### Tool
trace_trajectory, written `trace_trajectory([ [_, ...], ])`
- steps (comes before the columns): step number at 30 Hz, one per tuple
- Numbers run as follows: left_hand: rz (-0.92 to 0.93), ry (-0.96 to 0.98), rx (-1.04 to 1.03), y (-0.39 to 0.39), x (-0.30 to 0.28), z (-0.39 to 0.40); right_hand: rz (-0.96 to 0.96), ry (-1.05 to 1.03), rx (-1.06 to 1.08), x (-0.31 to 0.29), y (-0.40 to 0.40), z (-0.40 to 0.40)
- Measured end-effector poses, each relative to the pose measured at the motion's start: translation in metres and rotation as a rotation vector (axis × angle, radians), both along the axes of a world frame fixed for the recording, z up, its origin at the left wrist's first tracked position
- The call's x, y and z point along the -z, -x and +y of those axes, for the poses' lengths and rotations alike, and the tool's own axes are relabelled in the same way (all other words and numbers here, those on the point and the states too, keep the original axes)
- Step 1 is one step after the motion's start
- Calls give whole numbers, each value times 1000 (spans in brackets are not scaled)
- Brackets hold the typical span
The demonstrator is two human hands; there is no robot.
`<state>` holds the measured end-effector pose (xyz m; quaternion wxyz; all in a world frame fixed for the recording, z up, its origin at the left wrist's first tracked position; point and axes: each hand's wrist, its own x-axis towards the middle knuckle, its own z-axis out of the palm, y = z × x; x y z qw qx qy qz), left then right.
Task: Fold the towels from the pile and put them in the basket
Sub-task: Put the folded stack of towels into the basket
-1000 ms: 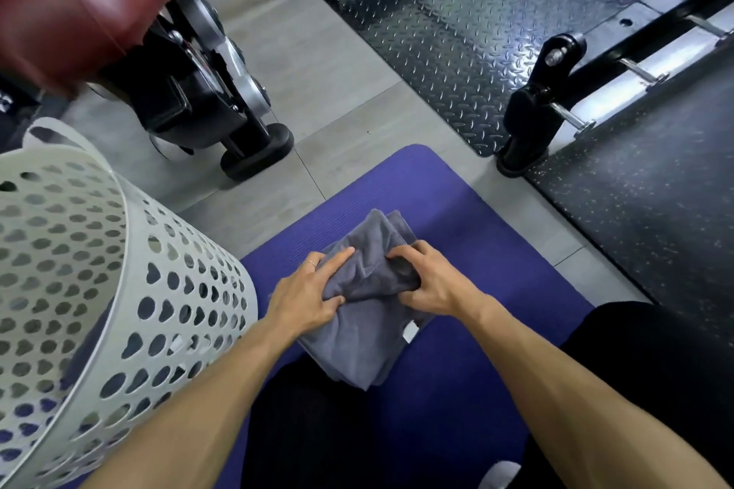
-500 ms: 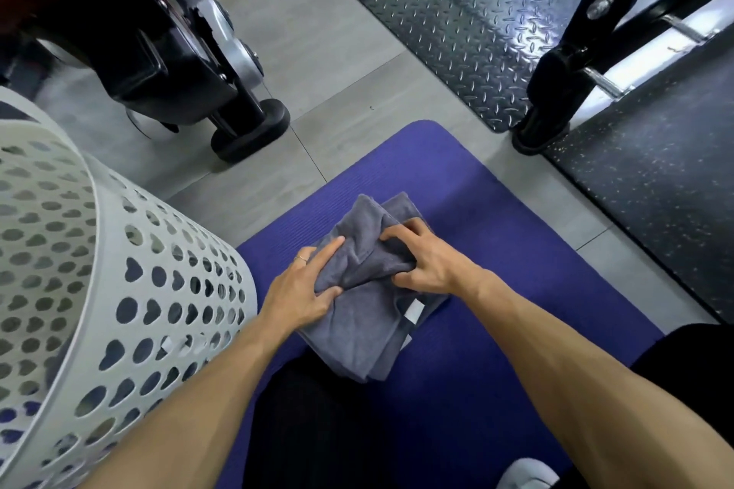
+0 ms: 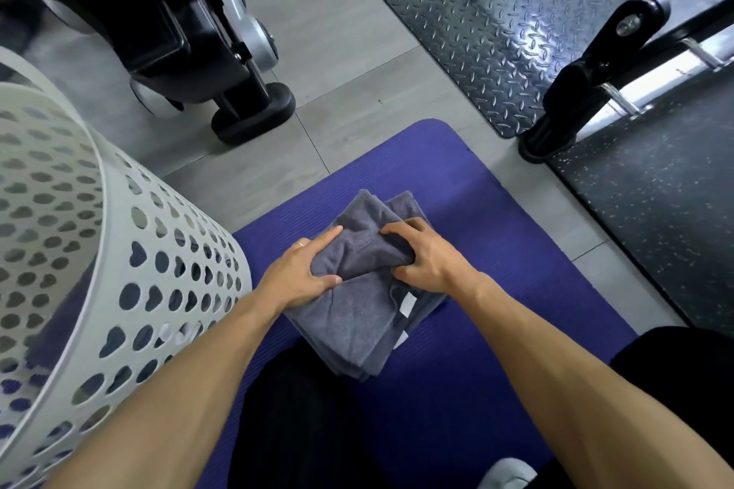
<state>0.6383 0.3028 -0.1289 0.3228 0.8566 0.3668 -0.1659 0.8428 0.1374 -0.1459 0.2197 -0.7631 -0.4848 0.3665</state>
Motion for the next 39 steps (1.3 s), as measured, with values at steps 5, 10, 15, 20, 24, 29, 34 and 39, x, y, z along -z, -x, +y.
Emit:
trace_trajectory([
  [5,19,-122,32,-13,-37,-14,11,-31,114,-30,10,-15],
  [10,-30,-225,-4,-14,-93,-24,3,-129,203,-86,16,-19],
  [15,-95,-331,-64,1,-172,-35,-11,-266,172,-161,20,-20],
  [20,-185,-448,-135,21,-267,-38,-8,-419,127,-246,30,-9],
  [24,-247,-567,-189,53,-343,-41,-12,-543,45,-312,49,3],
  [29,-283,-661,-267,114,-415,-33,20,-669,-53,-379,93,38],
  [34,-222,-736,-373,195,-435,-1,-9,-646,-190,-405,165,102],
  [39,-224,-563,-425,266,-385,64,12,-463,-312,-369,232,173],
])
